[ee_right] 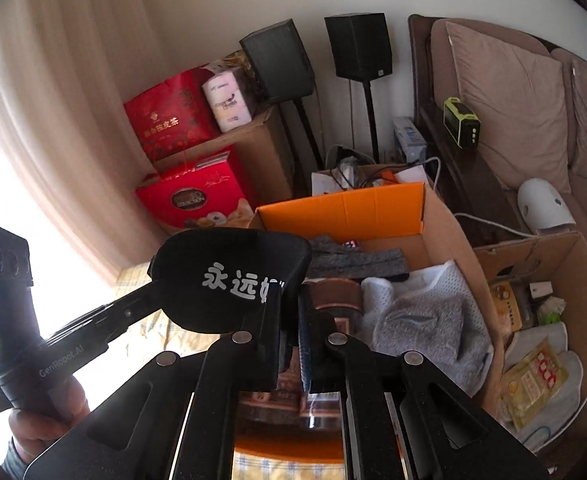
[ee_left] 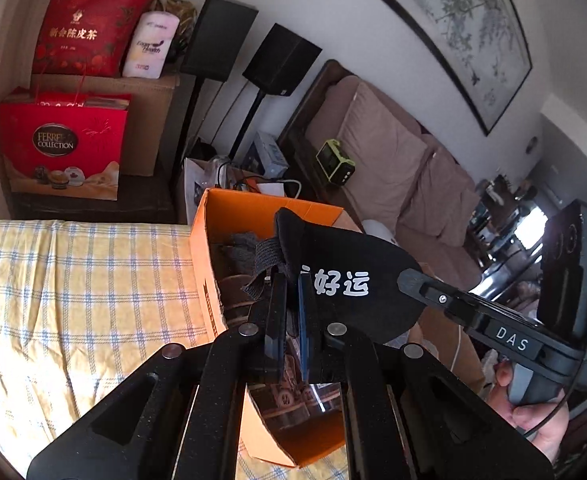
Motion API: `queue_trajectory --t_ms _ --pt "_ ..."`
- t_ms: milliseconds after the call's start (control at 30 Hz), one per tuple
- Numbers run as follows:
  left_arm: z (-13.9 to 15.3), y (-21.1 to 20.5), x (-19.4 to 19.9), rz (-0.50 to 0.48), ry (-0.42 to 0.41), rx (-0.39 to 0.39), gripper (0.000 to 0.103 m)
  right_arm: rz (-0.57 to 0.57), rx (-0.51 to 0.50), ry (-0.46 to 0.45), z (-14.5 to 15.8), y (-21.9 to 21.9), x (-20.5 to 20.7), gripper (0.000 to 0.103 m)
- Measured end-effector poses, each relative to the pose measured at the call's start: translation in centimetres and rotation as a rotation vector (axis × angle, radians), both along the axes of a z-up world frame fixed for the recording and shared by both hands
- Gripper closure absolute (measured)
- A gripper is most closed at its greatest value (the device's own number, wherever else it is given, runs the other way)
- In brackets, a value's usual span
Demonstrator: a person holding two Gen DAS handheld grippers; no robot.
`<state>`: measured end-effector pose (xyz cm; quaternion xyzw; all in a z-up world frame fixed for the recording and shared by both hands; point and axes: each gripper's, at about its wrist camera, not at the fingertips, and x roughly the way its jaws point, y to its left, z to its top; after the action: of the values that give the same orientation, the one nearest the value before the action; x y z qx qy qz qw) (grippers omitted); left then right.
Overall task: Organize objects
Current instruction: 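Lift the eye mask with the left gripper and carry it over the box, then lower the eye mask into the box behind the jars and open the left gripper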
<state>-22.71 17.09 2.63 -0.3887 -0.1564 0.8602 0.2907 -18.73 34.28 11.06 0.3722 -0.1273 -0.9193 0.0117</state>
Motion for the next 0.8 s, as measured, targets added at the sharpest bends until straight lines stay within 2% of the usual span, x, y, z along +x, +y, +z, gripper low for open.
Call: queue_trajectory --t_ms 200,500,733,800 --pt "-1.3 3.6 -3.8 -0.024 -0.007 -0.044 0.098 -0.052 0.035 -0.007 -0.5 3.2 -3.7 0.097" --pt "-4.6 8.4 -8.3 -0.037 -0.048 -0.117 0.098 -0.078 0.094 -0.033 -3.3 6.3 -8.7 0.097" --pt "-6.7 9.9 -9.8 -0.061 -0.116 -0.194 0.098 -0.097 0.082 -0.089 -6.2 8.8 -12.5 0.097" --pt "-7.2 10.1 -9.9 -0.058 -0.139 -0.245 0.097 -0.102 0.088 -0.106 -6.8 9.1 -13.1 0.097"
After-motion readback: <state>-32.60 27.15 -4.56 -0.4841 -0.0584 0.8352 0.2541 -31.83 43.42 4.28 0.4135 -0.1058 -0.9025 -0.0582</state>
